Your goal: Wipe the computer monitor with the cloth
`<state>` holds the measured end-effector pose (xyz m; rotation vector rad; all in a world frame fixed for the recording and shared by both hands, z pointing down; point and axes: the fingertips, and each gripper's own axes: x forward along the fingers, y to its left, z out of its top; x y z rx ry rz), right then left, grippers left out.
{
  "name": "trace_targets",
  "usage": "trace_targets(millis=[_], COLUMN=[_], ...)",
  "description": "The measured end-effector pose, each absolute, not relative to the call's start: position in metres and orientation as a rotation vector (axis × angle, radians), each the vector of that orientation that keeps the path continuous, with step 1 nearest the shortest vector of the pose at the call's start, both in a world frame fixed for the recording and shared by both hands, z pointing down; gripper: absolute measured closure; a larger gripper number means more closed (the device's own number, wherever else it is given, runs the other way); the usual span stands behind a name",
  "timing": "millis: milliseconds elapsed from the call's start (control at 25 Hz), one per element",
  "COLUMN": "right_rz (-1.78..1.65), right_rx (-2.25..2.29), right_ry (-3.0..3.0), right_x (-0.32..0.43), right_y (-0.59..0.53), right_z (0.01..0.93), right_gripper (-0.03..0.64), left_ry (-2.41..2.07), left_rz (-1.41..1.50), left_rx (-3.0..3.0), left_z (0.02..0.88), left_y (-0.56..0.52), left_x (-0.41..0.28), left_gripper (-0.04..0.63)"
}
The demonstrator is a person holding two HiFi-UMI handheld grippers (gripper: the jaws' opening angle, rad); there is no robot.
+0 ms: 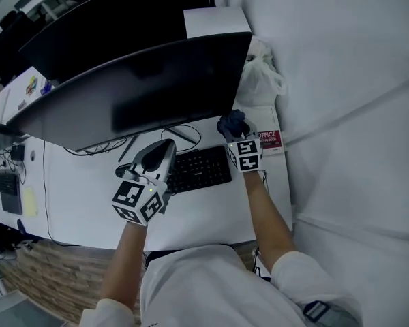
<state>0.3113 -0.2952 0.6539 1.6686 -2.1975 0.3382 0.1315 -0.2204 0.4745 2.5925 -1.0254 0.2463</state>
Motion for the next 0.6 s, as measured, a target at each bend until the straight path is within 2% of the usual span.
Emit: trace_targets(millis=[200, 600], right_rz=[0.523, 0.500], right_rx=[1.748, 1.694], right_ry=[-2.273, -2.309], right_x=[0.299, 0.261], right_y=[-0.294, -0.295], right_z=[0.657, 0.652], right_gripper=[0.442, 0.442], left_ry=[-1.064, -1.116], left_rz=[0.240, 0.219], left_rx=[2.577, 2.545], left_z=[0.476, 0.482], left_y=[-0.215, -0.204], left_x=[0.115, 0.076], left_gripper=[0.584, 0.584])
